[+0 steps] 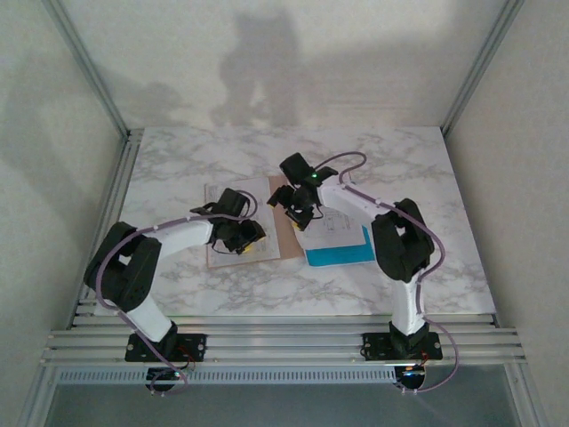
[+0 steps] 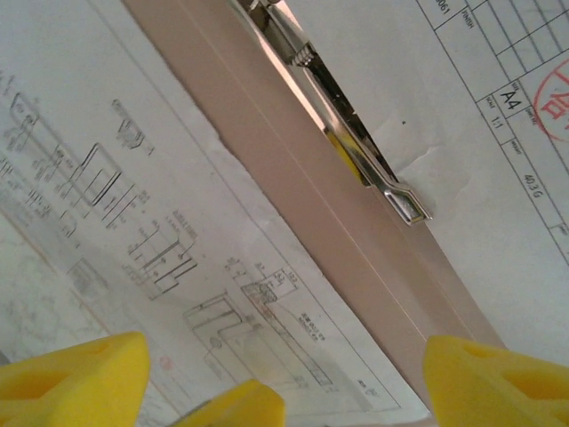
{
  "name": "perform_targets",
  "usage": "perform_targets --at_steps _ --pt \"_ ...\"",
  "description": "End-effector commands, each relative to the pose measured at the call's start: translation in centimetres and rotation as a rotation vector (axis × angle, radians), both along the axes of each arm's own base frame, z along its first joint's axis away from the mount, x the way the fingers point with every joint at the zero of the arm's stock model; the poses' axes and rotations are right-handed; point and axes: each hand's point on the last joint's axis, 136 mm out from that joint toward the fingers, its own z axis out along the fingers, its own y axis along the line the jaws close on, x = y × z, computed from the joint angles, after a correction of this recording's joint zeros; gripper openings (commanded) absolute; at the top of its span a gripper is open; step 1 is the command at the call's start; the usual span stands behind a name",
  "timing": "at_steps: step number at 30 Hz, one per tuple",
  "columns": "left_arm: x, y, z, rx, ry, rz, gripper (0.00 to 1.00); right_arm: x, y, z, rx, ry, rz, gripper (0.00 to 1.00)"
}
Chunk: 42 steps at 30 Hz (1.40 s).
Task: Put the files into the folder
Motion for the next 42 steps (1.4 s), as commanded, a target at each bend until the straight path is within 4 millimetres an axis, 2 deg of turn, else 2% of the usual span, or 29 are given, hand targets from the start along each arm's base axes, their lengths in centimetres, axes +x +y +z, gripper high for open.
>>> perform_targets --at_steps 1,5,11,20,28,42 --pt "-1.1 0.4 -1.6 0.032 0.031 0.01 0.43 0.1 0.4 -0.4 -0.039 0.035 -0.039 0.81" --pt "-2.6 1.3 -3.0 0.053 0.061 0.021 0.43 1.1 0.6 -1.1 -0.063 0.027 -0.052 0.8" --pt "-3.5 1.8 -3.7 0.063 0.078 0.026 0.43 1.7 0.5 -2.3 -0.113 0.037 -0.053 0.8" --pt "-3.6 1.9 -3.7 0.061 0.079 0.032 0.44 1.9 0.4 -4.1 -0.149 0.057 -0.06 0.8" --pt "-3.7 1.9 -3.7 0.058 0.08 0.038 0.44 1.7 -1.3 -5.6 -0.248 0.067 -0.07 0.8" --pt "-3.9 2.0 -3.7 0.054 0.081 0.041 0.45 2.1 -1.1 -6.9 -0.275 0.084 -0.07 0.8"
